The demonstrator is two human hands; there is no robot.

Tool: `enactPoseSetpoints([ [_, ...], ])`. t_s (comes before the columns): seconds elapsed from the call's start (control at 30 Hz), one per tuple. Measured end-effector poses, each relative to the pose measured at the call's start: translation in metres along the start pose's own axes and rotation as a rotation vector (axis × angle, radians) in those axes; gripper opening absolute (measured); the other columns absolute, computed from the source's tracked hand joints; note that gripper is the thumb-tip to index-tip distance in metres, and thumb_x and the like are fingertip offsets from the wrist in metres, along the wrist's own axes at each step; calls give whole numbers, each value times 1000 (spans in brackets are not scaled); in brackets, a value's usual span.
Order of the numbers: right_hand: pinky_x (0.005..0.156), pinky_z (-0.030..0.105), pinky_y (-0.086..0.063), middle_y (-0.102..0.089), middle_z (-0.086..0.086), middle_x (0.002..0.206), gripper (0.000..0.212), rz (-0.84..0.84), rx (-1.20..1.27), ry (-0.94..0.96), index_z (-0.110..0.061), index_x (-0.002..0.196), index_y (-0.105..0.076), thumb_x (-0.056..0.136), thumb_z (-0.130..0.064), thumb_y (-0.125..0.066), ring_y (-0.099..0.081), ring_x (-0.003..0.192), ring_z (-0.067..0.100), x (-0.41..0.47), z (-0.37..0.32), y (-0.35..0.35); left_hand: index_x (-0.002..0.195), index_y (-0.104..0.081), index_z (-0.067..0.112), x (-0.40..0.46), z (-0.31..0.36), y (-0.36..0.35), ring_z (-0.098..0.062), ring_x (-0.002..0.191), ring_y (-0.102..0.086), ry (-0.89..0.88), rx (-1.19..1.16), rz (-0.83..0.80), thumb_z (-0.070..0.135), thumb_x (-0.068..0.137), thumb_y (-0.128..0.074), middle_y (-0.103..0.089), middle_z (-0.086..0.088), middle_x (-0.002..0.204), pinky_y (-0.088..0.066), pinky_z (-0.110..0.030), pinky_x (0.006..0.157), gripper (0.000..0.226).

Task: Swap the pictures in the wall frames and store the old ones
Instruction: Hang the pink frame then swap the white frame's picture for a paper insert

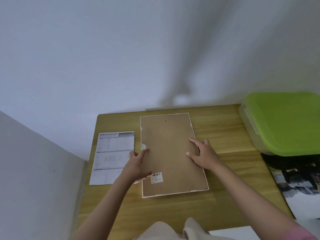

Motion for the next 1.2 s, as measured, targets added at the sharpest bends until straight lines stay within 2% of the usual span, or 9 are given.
enactPoseSetpoints([
  [0.27, 91, 35, -46, -34, 6, 120, 69, -48, -79, -5, -40, 140, -32, 79, -55, -61, -47, 115, 25, 74, -19, 9, 144, -18, 42, 38, 8, 17, -20, 89, -55, 92, 20, -5, 35, 60, -83, -25, -1, 117, -51, -32, 82, 107],
  [0.43, 88, 37, -48, -35, 6, 121, 64, 63, -120, -77, -39, 140, -32, 83, -56, -55, -46, 112, 26, 86, -22, 10, 142, -16, 48, 49, 9, 19, -22, 89, -56, 123, 32, -23, 31, 49, -87, -22, 1, 117, -54, -33, 80, 118],
  [0.6, 91, 39, -42, -37, 15, 128, 61, 142, -5, -272, -40, 139, -35, 83, -49, -58, -43, 111, 38, 81, -14, 5, 139, -29, 44, 48, 4, 20, -18, 95, -46, 131, -117, 19, 22, 49, -90, -28, 0, 115, -43, -26, 81, 111],
  [0.7, 102, 42, -39, -48, 10, 132, 62, 142, 183, -232, -38, 139, -37, 83, -42, -63, -46, 120, 34, 83, -14, 11, 134, -44, 34, 43, 3, 27, -18, 91, -50, 116, -232, 54, 13, 53, -88, -45, -5, 111, -46, -29, 87, 94],
  [0.77, 109, 44, -33, -51, -1, 137, 61, 171, 284, -140, -31, 139, -40, 83, -35, -65, -47, 127, 24, 79, -19, 21, 131, -51, 26, 38, 4, 29, -13, 76, -59, 94, -392, 58, 2, 56, -86, -57, -4, 105, -54, -25, 74, 85],
  [0.83, 111, 43, -30, -49, -8, 140, 60, 208, 346, -93, -28, 138, -42, 83, -32, -67, -45, 129, 17, 72, -23, 31, 127, -55, 24, 33, 6, 34, -8, 66, -57, 74, -515, 87, -4, 60, -83, -59, 0, 101, -50, -14, 58, 77],
  [0.9, 112, 39, -31, -49, -15, 137, 59, 251, 399, -67, -30, 136, -43, 83, -31, -68, -45, 127, 11, 62, -26, 42, 121, -58, 30, 26, 11, 43, -10, 68, -51, 33, -577, 142, -4, 64, -80, -56, 1, 101, -47, -10, 56, 70],
  [1.03, 89, -4, -30, -42, -35, 124, 61, 327, 505, 28, -35, 135, -43, 81, -27, -70, -41, 115, -15, 42, -41, 70, 112, -58, 42, 12, 29, 64, -17, 79, -53, -70, -628, 199, -3, 70, -75, -55, 2, 104, -51, -15, 60, 63],
  [1.2, 83, -9, -29, -42, -35, 123, 62, 414, 522, 135, -31, 137, -43, 82, -23, -70, -36, 106, -33, 22, -63, 105, 116, -57, 42, -11, 54, 87, -28, 96, -59, -167, -656, 208, 18, 64, -72, -57, 0, 113, -54, -44, 81, 59],
])
Point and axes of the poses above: each hand's wrist, its own x-axis towards the middle knuckle, its own y-axis out of the back of the hand, z = x × y, the point moved 10 cm from there along x, towards the middle knuckle
